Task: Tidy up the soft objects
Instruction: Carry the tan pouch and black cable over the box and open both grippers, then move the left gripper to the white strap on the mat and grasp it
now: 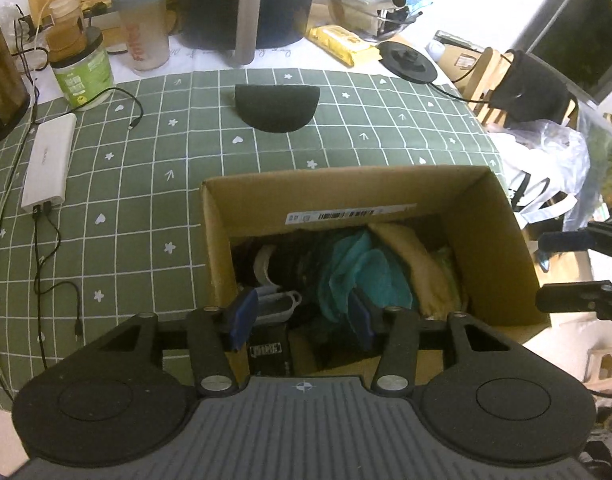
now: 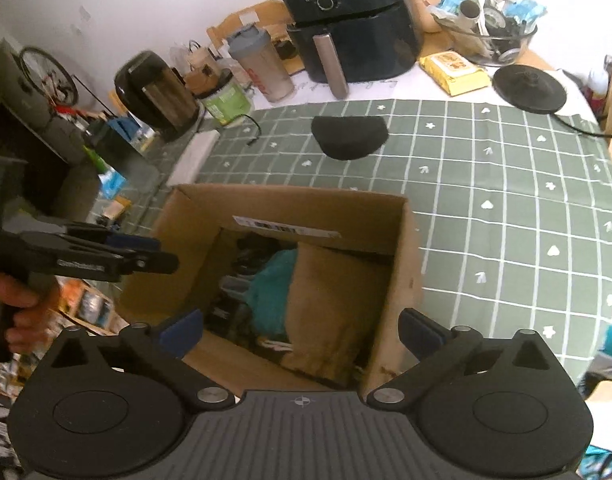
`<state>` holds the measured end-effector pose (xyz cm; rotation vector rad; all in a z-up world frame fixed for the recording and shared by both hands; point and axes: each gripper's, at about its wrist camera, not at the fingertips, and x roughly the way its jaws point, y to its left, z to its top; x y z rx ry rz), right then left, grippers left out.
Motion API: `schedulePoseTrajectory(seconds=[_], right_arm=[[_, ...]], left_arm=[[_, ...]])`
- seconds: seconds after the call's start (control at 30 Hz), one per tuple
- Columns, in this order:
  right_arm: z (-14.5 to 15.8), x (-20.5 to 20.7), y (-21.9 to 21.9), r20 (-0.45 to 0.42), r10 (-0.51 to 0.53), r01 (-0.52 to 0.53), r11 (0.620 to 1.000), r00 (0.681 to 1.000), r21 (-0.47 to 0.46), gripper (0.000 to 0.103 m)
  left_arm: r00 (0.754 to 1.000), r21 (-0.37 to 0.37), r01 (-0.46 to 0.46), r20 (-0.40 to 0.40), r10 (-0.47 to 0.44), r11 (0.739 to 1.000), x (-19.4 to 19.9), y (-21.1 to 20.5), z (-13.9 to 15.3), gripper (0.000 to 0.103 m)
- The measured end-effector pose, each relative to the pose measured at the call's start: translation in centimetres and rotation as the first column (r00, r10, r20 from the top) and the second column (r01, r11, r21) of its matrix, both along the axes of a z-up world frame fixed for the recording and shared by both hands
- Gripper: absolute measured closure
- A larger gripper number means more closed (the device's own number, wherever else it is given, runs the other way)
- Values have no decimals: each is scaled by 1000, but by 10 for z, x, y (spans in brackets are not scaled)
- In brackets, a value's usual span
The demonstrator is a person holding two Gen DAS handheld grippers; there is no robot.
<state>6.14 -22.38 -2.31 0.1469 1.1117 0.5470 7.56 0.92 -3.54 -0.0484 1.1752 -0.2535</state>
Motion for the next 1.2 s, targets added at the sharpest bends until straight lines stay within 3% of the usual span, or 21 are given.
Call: schedulePoseTrajectory(seconds=[0.37, 0.83, 0.9, 0.93, 0.97, 1.2], right_arm=[[-8, 0, 4, 0, 27, -27, 995, 1000, -99, 0], [-7, 12, 10, 22, 41, -38, 989, 999, -144, 0], [-6, 16, 11, 27, 45, -40, 988, 999, -146, 0], [-5, 17, 12, 29, 45, -40, 988, 999, -147, 0], [-5, 19, 13, 32, 44, -39, 988, 999, -149, 0], [-4, 32, 15, 42, 35, -27, 986, 999, -166, 0]], left_arm=[[999, -15, -39, 2, 39, 999, -10, 11, 2, 54], [998, -26, -62, 30, 63, 998, -13, 18, 11, 54], [997, -8, -71, 38, 71, 997, -11, 20, 12, 45], [996, 6, -78, 45, 77, 997, -10, 21, 13, 33], [995, 16, -85, 57, 84, 996, -9, 23, 14, 31], [994, 47, -96, 65, 93, 994, 5, 31, 13, 30]])
